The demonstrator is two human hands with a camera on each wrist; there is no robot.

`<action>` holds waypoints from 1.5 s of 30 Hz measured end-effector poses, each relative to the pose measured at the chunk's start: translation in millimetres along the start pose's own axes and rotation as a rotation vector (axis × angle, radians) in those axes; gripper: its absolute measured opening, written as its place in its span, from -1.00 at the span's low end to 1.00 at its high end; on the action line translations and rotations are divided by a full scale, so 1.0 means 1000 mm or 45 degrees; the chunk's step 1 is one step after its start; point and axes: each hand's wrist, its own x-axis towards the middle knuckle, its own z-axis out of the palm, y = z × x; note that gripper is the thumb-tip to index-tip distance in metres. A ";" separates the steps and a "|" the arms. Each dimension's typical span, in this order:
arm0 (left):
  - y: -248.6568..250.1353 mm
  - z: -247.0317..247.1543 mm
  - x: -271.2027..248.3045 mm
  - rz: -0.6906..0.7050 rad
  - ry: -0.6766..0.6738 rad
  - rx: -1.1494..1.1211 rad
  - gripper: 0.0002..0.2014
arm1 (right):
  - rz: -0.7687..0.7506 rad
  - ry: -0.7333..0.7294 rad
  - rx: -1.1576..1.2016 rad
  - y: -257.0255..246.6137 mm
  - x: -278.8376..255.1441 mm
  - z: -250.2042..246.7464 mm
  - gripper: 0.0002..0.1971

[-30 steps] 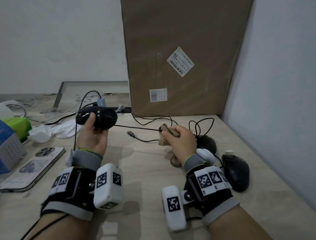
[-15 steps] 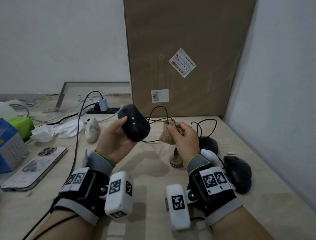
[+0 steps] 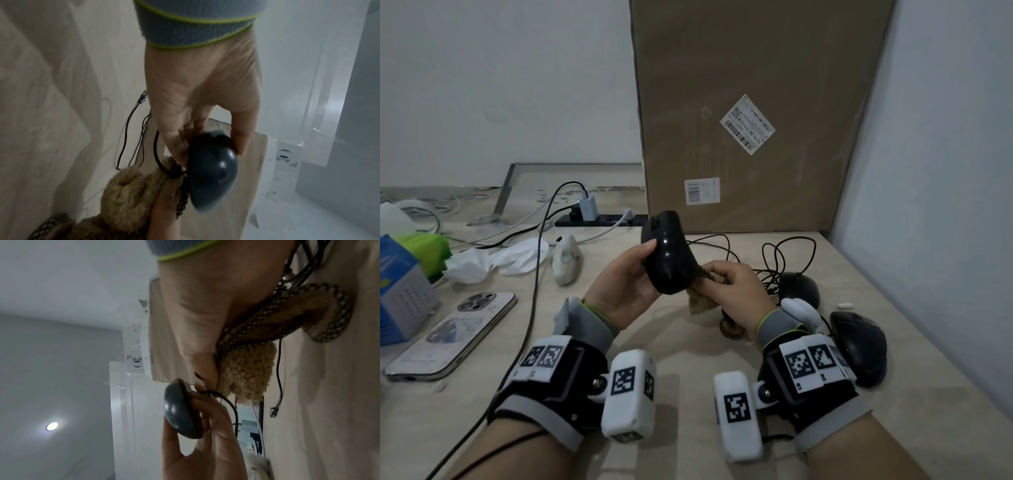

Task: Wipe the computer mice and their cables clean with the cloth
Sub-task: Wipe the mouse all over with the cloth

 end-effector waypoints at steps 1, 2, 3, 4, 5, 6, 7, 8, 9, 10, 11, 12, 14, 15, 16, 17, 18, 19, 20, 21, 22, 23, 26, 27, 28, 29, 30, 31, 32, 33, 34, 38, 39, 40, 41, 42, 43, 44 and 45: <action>0.003 -0.001 0.000 0.058 0.058 -0.028 -0.67 | 0.002 0.020 -0.048 0.003 0.002 0.000 -0.86; 0.008 -0.004 0.001 0.119 0.098 -0.071 -0.68 | 0.001 0.041 -0.095 0.005 0.003 0.000 -0.85; 0.014 -0.008 0.002 0.180 0.131 -0.127 -0.65 | -0.005 0.069 -0.130 0.008 0.005 -0.001 -0.85; 0.021 -0.016 0.003 0.252 0.178 -0.204 -0.60 | -0.014 0.103 -0.155 0.009 0.006 -0.002 -0.83; 0.029 -0.024 0.003 0.332 0.238 -0.290 -0.51 | -0.019 0.144 -0.168 0.011 0.008 -0.002 -0.81; 0.036 -0.034 0.003 0.423 0.283 -0.367 -0.34 | -0.021 0.190 -0.177 0.012 0.009 -0.003 -0.79; 0.042 -0.043 0.004 0.487 0.329 -0.414 -0.13 | -0.023 0.232 -0.183 0.013 0.010 -0.004 -0.78; 0.046 -0.049 0.002 0.522 0.391 -0.439 0.01 | -0.026 0.270 -0.189 0.013 0.010 -0.004 -0.76; 0.049 -0.053 0.002 0.531 0.431 -0.460 -0.01 | -0.029 0.303 -0.191 0.012 0.010 -0.004 -0.76; 0.048 -0.055 0.002 0.506 0.455 -0.477 -0.18 | -0.035 0.333 -0.183 0.011 0.010 -0.004 -0.76; 0.046 -0.053 0.002 0.461 0.473 -0.469 -0.44 | -0.044 0.364 -0.170 0.010 0.010 -0.004 -0.77; 0.042 -0.048 0.002 0.400 0.466 -0.415 -0.65 | -0.057 0.397 -0.153 0.009 0.009 -0.005 -0.77; 0.031 -0.037 0.003 0.262 0.364 -0.262 -0.75 | -0.075 0.456 -0.105 0.008 0.009 -0.005 -0.76; 0.025 -0.029 0.004 0.208 0.295 -0.185 -0.73 | -0.079 0.463 -0.088 0.008 0.009 -0.005 -0.77; 0.020 -0.023 0.004 0.163 0.226 -0.117 -0.71 | -0.086 0.449 -0.077 0.007 0.008 -0.005 -0.78; 0.016 -0.016 0.003 0.120 0.166 -0.063 -0.70 | -0.094 0.419 -0.070 0.006 0.008 -0.004 -0.79; 0.012 -0.012 0.002 0.073 0.121 -0.010 -0.68 | -0.098 0.383 -0.062 0.005 0.007 -0.004 -0.79; 0.009 -0.007 0.001 0.026 0.069 0.041 -0.63 | -0.102 0.351 -0.054 0.004 0.006 -0.003 -0.80; 0.006 -0.003 0.000 -0.013 0.025 0.080 -0.54 | -0.104 0.325 -0.047 0.003 0.006 -0.003 -0.81; 0.003 0.000 0.000 -0.054 -0.003 0.111 -0.45 | -0.106 0.301 -0.038 0.003 0.006 -0.002 -0.83; 0.001 0.001 0.000 -0.076 -0.024 0.145 -0.43 | -0.108 0.277 -0.035 0.004 0.006 -0.002 -0.84; 0.000 0.001 0.000 -0.091 -0.039 0.158 -0.46 | -0.113 0.253 -0.043 0.004 0.006 -0.002 -0.84; -0.003 -0.002 0.001 -0.128 -0.119 0.121 -0.28 | -0.113 0.163 -0.050 0.005 0.006 0.001 -0.81; -0.003 -0.002 0.001 -0.141 -0.156 0.115 -0.21 | -0.096 0.132 -0.048 0.005 0.006 0.003 -0.81; -0.004 -0.002 0.001 -0.148 -0.184 0.120 -0.20 | -0.073 0.100 -0.050 0.006 0.006 0.003 -0.80; -0.005 -0.002 0.001 -0.151 -0.206 0.135 -0.23 | -0.041 0.070 -0.054 0.006 0.005 0.004 -0.80; -0.005 -0.001 0.001 -0.142 -0.223 0.158 -0.29 | -0.017 0.043 -0.052 0.007 0.005 0.004 -0.80; -0.005 0.000 0.000 -0.128 -0.218 0.169 -0.32 | -0.010 0.026 -0.066 0.007 0.005 0.005 -0.80; -0.004 0.001 0.000 -0.103 -0.201 0.177 -0.31 | -0.022 0.026 -0.097 0.009 0.006 0.004 -0.81; -0.003 0.002 -0.001 -0.069 -0.169 0.166 -0.29 | -0.042 0.037 -0.152 0.009 0.006 0.003 -0.82; 0.001 0.000 0.000 -0.012 -0.106 0.133 -0.30 | -0.056 0.053 -0.203 0.009 0.006 0.002 -0.83; 0.026 -0.020 0.004 0.275 0.210 -0.207 -0.46 | -0.070 0.262 -0.317 0.011 0.010 -0.003 -0.82; 0.032 -0.028 0.005 0.346 0.259 -0.290 -0.32 | -0.073 0.309 -0.335 0.011 0.011 -0.003 -0.82; 0.037 -0.035 0.005 0.404 0.311 -0.328 -0.16 | -0.082 0.344 -0.346 0.012 0.012 -0.004 -0.81; 0.040 -0.041 0.006 0.436 0.372 -0.332 -0.08 | -0.085 0.380 -0.355 0.012 0.012 -0.003 -0.81; 0.042 -0.044 0.006 0.443 0.431 -0.322 -0.14 | -0.089 0.420 -0.354 0.012 0.012 -0.004 -0.80; 0.042 -0.046 0.006 0.423 0.477 -0.304 -0.30 | -0.092 0.461 -0.336 0.011 0.011 -0.005 -0.78; 0.039 -0.046 0.007 0.379 0.491 -0.262 -0.45 | -0.095 0.501 -0.307 0.011 0.012 -0.006 -0.75; 0.035 -0.044 0.008 0.323 0.458 -0.195 -0.54 | -0.094 0.531 -0.277 0.011 0.012 -0.007 -0.72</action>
